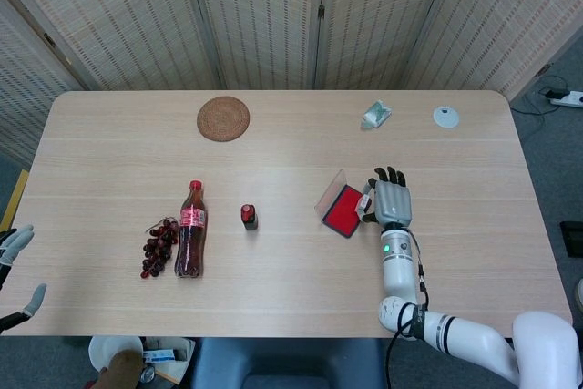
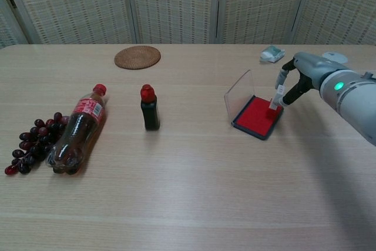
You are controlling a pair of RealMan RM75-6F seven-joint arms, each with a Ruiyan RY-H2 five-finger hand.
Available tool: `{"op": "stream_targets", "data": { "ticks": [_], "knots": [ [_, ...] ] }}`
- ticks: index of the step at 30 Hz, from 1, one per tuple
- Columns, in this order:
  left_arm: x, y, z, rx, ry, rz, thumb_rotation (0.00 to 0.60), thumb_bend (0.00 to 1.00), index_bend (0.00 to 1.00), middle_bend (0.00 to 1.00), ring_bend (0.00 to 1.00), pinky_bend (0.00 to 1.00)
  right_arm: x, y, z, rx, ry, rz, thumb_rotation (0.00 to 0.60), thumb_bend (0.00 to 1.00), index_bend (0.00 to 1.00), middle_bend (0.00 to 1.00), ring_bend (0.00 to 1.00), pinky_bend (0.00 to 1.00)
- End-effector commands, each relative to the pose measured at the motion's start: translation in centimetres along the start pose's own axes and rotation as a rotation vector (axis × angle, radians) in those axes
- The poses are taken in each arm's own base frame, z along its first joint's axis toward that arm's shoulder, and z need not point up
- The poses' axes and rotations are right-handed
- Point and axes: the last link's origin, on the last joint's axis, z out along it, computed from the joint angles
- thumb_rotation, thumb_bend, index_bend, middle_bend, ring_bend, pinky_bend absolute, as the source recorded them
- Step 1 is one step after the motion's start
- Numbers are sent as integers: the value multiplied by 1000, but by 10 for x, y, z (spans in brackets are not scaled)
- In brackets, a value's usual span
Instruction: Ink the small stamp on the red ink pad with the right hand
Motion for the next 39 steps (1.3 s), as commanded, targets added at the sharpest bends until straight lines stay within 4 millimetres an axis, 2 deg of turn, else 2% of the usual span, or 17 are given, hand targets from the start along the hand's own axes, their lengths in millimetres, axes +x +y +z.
{"op": "stream_targets", "data": {
  "ticks": [1, 22, 32, 39],
  "knots": [
    [0, 0, 0, -1, 0, -2, 600, 427, 0, 0, 0, 0, -2, -4, 2, 6, -4, 7, 600, 262, 727, 134, 0, 0],
    [3, 0, -3, -9, 12, -5, 600, 428, 0, 0, 0, 0, -14, -6, 11, 1, -16, -16, 600, 261, 736, 140, 0, 0],
    [2, 1, -3, -9, 11, 1, 600, 427, 0, 0, 0, 0, -11, -4, 9, 4, -7, -6, 600, 261, 736, 141, 0, 0],
    [1, 0, -1, -5, 7, 9, 600, 427, 0, 0, 0, 0, 3, -5, 1, 28, 26, 29, 600, 261, 736, 141, 0, 0]
  ]
}}
